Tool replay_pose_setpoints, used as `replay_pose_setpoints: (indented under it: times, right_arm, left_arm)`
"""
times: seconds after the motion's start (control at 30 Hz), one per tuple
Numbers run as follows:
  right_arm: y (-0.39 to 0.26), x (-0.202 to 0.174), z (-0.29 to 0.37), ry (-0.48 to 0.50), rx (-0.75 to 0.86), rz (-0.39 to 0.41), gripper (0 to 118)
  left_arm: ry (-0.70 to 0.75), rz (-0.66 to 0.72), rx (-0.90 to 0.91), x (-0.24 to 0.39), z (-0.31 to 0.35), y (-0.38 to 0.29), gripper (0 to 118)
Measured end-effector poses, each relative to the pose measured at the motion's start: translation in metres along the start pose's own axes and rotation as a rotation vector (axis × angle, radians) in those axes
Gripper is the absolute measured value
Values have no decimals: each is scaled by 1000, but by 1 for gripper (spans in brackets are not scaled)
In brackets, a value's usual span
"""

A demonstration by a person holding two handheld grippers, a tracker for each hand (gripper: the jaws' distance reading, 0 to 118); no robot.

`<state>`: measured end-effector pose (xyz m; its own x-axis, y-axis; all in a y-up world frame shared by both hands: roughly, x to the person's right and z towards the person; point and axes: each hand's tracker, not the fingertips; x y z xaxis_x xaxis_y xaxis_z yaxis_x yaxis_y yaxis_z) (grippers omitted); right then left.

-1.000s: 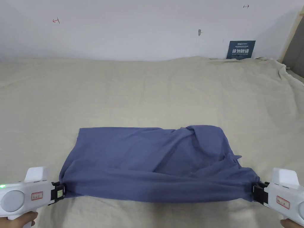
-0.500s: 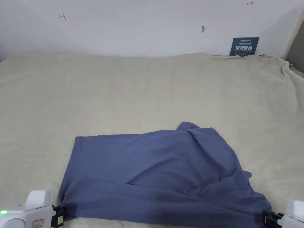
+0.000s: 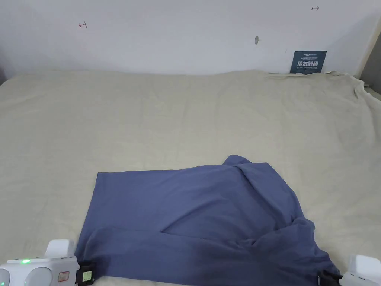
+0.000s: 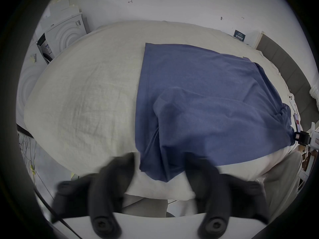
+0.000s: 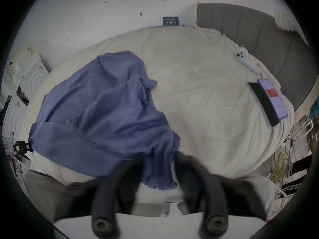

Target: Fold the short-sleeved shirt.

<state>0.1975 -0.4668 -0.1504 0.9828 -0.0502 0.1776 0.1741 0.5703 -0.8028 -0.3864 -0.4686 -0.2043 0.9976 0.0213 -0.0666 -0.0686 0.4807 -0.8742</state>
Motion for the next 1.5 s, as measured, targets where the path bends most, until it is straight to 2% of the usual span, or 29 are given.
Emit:
replay_pose_setpoints:
  times: [0.03, 0.07, 0.1, 0.27, 0.43, 0.6, 0.63, 0.67, 0.73, 0.77, 0.8, 0.83, 0.93, 1.2, 1.37, 1.43, 1.47, 1.5]
  right_arm:
    - [5, 0, 7, 5, 19, 2, 92]
    - [10, -10, 23, 10, 48, 5, 97]
    - [16, -12, 33, 24, 88, 5, 97]
    - [52, -19, 73, 76, 243, 11, 97]
    - [83, -37, 99, 85, 364, 42, 97]
    - [101, -60, 105, 81, 435, 65, 96]
    - [104, -63, 104, 79, 448, 65, 94]
    - [107, -66, 103, 82, 459, 66, 90]
    - [113, -71, 99, 90, 465, 69, 57]
    - [115, -74, 96, 93, 471, 69, 32]
    - [118, -77, 93, 88, 475, 72, 2]
    - [120, -79, 89, 79, 480, 84, 0]
    - [130, -75, 73, 107, 473, 92, 0]
    - [162, -76, 29, 105, 459, 98, 0]
    - [179, -83, 7, 105, 440, 96, 0]
    - [182, -89, 1, 107, 430, 89, 0]
    - [184, -89, -5, 108, 422, 86, 0]
    - [185, -90, -9, 108, 415, 84, 0]
  left_arm:
    - [1, 9, 5, -1, 4, 2, 99]
    - [-6, 23, 31, -1, 9, 5, 109]
    - [-18, 30, 53, -1, 15, 9, 113]
    - [-61, 58, 205, 7, 62, 35, 113]
    - [-60, 57, 363, 19, 96, 62, 113]
    - [-98, 63, 404, 35, 103, 87, 109]
    - [-91, 72, 425, 39, 102, 90, 101]
    - [-102, 70, 461, 42, 100, 93, 85]
    - [-111, 62, 481, 47, 95, 99, 34]
    - [-107, 66, 480, 51, 91, 103, 16]
    - [-109, 64, 479, 52, 87, 107, 3]
    - [-126, 51, 484, 55, 83, 111, 0]
    - [-117, 36, 486, 61, 68, 125, 0]
    - [-80, -6, 392, 46, 7, 191, 0]
    - [-105, 70, 275, 17, -47, 235, 0]
    - [-95, 97, 226, 7, -68, 249, 17]
    - [-94, 113, 200, 5, -76, 253, 35]
    - [-92, 122, 174, 1, -85, 259, 66]
